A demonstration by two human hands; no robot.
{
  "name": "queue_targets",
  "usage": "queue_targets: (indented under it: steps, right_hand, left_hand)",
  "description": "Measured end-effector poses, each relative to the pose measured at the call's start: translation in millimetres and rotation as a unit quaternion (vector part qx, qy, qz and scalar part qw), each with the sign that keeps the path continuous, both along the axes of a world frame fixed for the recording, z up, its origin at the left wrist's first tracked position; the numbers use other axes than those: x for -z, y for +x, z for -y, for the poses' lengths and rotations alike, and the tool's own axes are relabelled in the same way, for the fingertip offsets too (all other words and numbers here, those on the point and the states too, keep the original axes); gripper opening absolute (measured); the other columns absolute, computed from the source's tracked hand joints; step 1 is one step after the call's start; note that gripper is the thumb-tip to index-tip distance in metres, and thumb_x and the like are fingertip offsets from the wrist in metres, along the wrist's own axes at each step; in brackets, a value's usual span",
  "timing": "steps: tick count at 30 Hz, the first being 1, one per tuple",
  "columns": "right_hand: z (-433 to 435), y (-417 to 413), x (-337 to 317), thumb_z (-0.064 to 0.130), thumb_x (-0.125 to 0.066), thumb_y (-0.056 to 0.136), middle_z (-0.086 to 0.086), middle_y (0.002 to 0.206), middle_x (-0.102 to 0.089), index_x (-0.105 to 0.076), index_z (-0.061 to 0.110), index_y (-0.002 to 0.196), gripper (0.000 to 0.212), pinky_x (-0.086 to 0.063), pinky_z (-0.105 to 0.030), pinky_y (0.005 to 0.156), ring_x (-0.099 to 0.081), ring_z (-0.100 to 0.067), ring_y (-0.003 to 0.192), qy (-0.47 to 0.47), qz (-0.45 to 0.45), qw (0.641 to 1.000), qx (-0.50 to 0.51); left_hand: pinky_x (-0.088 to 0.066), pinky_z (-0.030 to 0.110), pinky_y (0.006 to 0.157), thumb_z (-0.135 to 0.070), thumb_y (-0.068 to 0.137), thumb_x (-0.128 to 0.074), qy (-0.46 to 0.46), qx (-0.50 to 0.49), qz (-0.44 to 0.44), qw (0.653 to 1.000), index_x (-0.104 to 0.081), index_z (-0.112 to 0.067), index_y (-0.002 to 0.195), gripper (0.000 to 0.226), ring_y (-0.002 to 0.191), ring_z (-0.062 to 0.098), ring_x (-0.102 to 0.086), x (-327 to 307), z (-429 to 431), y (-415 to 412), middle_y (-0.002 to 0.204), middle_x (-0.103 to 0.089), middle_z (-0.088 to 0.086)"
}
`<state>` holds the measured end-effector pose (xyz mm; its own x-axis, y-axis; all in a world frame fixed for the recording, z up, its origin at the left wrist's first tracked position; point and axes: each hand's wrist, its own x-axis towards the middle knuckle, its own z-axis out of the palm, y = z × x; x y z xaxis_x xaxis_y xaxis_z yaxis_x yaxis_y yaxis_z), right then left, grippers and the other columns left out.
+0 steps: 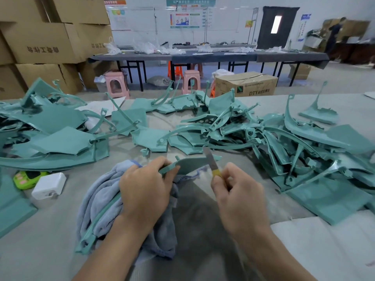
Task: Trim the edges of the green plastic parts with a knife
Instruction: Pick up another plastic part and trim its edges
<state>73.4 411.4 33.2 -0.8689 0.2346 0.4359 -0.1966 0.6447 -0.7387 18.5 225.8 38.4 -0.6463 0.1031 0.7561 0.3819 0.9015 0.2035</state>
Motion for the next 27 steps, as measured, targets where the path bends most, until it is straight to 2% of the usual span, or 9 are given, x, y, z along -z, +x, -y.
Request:
queue_targets:
  steps: [2, 6, 9, 12, 16, 18, 22, 24, 27]
  right_hand:
    - [-15, -3, -3, 0.028, -0.063, 0.098, 0.006, 0.059, -0.062, -0.052, 0.024, 0.07, 0.031, -0.045, -0.031, 0.049, -0.049, -0.011, 0.048, -0.071, 0.003, 0.997, 0.024]
    - [-31, -6, -6, 0.013, -0.062, 0.099, -0.003, 0.05, -0.051, -0.058, 0.012, 0.068, 0.031, -0.034, -0.025, 0.045, -0.041, -0.016, 0.045, -0.261, 0.008, 0.963, -0.069]
    - [-35, -11, -5, 0.009, -0.064, 0.098, -0.001, 0.049, -0.04, -0.061, 0.014, 0.061, 0.037, -0.028, -0.024, 0.042, -0.034, -0.014, 0.043, -0.291, 0.102, 0.945, -0.108]
    - [-45, -14, 1, 0.009, -0.065, 0.096, 0.002, 0.047, -0.038, -0.058, 0.014, 0.053, 0.044, -0.028, -0.032, 0.05, -0.033, -0.017, 0.047, -0.241, 0.137, 0.961, -0.021]
    - [-39, -10, -4, 0.006, -0.063, 0.098, -0.004, 0.051, -0.035, -0.06, 0.014, 0.06, 0.038, -0.019, -0.03, 0.045, -0.029, -0.016, 0.043, -0.364, 0.11, 0.919, -0.102]
    - [-35, -10, -5, 0.009, -0.063, 0.098, 0.0, 0.049, -0.039, -0.063, 0.017, 0.057, 0.042, -0.023, -0.024, 0.043, -0.032, -0.013, 0.042, -0.329, 0.141, 0.926, -0.118]
    - [-50, -17, 3, 0.022, -0.066, 0.094, 0.004, 0.049, -0.056, -0.06, 0.01, 0.057, 0.039, -0.038, -0.032, 0.054, -0.051, -0.023, 0.053, -0.071, 0.165, 0.978, 0.103]
    - [-53, -16, 5, 0.02, -0.063, 0.097, -0.003, 0.05, -0.056, -0.056, 0.007, 0.059, 0.041, -0.039, -0.036, 0.055, -0.046, -0.026, 0.052, -0.17, 0.14, 0.973, 0.072]
    - [-47, -14, -2, 0.013, -0.056, 0.101, -0.011, 0.06, -0.063, -0.062, 0.014, 0.064, 0.037, -0.04, -0.031, 0.051, -0.049, -0.021, 0.052, -0.362, 0.151, 0.919, -0.045]
  left_hand:
    - [-0.017, 0.021, 0.051, -0.038, 0.082, -0.071, 0.009, -0.001, -0.009, 1.0, -0.069, -0.025, 0.072, 0.017, 0.043, 0.024, -0.049, 0, 2, -1, 0.048, -0.056, -0.005]
    - [-0.027, 0.025, 0.052, -0.029, 0.081, -0.072, -0.008, 0.01, -0.012, 1.0, -0.072, -0.025, 0.068, 0.013, 0.045, 0.025, -0.044, 3, 4, 0, 0.05, -0.057, -0.004]
    - [-0.027, 0.026, 0.051, -0.022, 0.08, -0.07, -0.017, 0.014, 0.0, 1.0, -0.069, -0.025, 0.065, 0.015, 0.047, 0.02, -0.037, 2, 5, 3, 0.05, -0.053, -0.005]
    - [-0.03, 0.027, 0.049, -0.019, 0.077, -0.069, -0.02, 0.021, 0.014, 1.0, -0.069, -0.026, 0.065, 0.014, 0.05, 0.018, -0.037, 4, 5, 6, 0.051, -0.055, -0.007]
    - [-0.045, 0.04, 0.046, -0.021, 0.084, -0.065, 0.004, 0.018, 0.042, 0.999, -0.066, -0.024, 0.067, 0.018, 0.052, 0.027, -0.047, 6, 5, 4, 0.053, -0.057, -0.005]
    - [-0.042, 0.034, 0.046, -0.019, 0.078, -0.069, -0.001, 0.027, 0.025, 0.999, -0.071, -0.028, 0.07, 0.013, 0.051, 0.026, -0.049, 4, 5, 6, 0.056, -0.062, -0.007]
    - [-0.03, 0.026, 0.053, -0.011, 0.073, -0.08, -0.025, 0.02, 0.011, 0.999, -0.076, -0.031, 0.076, 0.021, 0.051, 0.025, -0.05, 5, 5, 8, 0.059, -0.065, -0.007]
    - [-0.03, 0.027, 0.053, -0.012, 0.076, -0.08, -0.022, 0.016, 0.006, 1.0, -0.073, -0.03, 0.074, 0.02, 0.05, 0.025, -0.048, 6, 5, 7, 0.056, -0.062, -0.006]
    - [-0.023, 0.028, 0.057, -0.012, 0.077, -0.071, -0.021, 0.026, -0.046, 0.998, -0.065, -0.032, 0.068, 0.022, 0.053, 0.016, -0.035, 5, 2, 9, 0.053, -0.047, -0.01]
